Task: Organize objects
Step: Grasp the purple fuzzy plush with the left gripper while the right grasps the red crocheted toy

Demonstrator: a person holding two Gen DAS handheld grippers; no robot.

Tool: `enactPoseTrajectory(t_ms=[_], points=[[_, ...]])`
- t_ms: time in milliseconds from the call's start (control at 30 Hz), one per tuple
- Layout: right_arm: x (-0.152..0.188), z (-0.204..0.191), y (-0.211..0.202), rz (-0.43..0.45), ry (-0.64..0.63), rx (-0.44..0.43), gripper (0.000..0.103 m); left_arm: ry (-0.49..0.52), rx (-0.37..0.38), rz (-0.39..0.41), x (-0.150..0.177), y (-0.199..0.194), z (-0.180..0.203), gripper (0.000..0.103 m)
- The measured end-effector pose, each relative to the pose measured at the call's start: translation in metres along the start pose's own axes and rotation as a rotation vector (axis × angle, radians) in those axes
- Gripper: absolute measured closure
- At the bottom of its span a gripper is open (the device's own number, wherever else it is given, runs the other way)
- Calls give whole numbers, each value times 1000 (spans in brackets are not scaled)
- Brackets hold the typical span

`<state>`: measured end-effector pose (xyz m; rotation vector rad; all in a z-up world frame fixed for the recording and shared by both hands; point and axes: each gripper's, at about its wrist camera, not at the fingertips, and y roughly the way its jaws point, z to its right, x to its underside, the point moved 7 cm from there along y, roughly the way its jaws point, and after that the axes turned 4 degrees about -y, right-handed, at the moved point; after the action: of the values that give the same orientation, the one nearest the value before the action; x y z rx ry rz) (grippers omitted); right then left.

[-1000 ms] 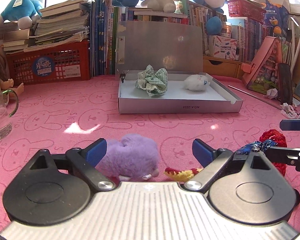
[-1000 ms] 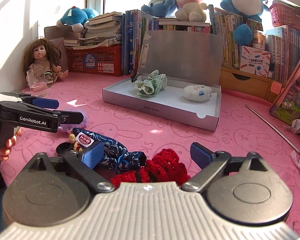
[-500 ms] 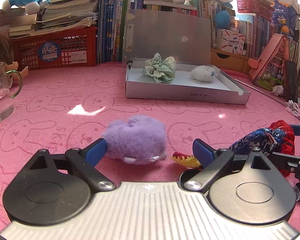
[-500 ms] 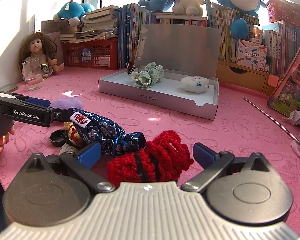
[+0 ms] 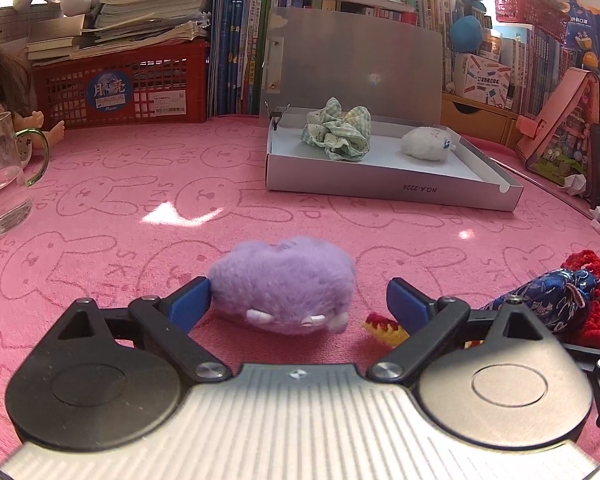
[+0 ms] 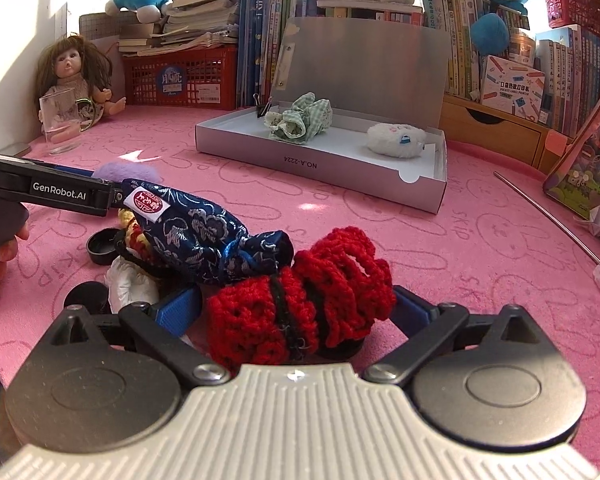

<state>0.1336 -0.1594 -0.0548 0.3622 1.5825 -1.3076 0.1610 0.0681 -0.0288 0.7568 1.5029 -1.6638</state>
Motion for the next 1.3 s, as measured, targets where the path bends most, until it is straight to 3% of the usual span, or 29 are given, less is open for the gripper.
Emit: enactPoseTrajectory(t_ms=[700,800,933,1033,1300], points=[[6,9,-1,-60,54,-41,7,1,-16,-31,1,9,0,7],[6,9,-2,-56,54,-40,11,7,-20,-30,1,10,0,8],[5,8,-5,-53,63,-49,21,6,-33,-11,0,6,0,23],[4,7,-7,-52,75,-53,27,-13,-7,-7,0,3,1,23],[-3,12,-15,-31,91,-48,30,22,13,41,-12,-9,15,23]])
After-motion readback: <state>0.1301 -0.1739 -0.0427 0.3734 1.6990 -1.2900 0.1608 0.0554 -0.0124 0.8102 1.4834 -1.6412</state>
